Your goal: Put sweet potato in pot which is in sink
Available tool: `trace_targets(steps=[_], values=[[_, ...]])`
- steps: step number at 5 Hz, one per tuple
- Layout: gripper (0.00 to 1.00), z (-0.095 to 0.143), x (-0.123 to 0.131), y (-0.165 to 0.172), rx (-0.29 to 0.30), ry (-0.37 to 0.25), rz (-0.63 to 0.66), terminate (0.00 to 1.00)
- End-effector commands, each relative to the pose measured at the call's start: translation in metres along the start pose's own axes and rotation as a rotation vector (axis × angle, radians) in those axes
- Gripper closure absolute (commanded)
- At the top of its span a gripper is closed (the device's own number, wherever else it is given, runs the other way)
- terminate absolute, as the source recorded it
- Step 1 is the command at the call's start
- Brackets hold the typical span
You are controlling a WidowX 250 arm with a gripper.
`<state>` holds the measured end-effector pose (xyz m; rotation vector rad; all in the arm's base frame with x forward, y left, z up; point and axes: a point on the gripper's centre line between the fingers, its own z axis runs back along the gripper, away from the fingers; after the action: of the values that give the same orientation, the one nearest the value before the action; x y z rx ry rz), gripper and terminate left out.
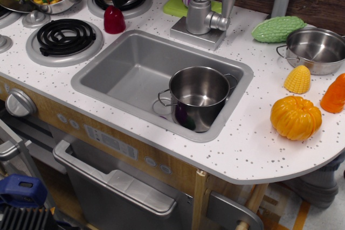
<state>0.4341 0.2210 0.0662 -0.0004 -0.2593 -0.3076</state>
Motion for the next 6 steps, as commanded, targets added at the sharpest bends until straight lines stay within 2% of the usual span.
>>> trace_targets(steps=[1, 2, 4, 6], values=[[0.0, 0.0, 0.0, 0.0, 0.0, 0.0, 0.0, 0.0], [0.0, -0.005, 0.0, 0.004, -0.023, -0.032, -0.053, 0.0], [0.0, -0.009, 0.0, 0.005, -0.032, -0.061, -0.082, 0.0], [0.0, -0.022, -0.008, 0.006, -0.068, -0.117, -0.059, 0.0]])
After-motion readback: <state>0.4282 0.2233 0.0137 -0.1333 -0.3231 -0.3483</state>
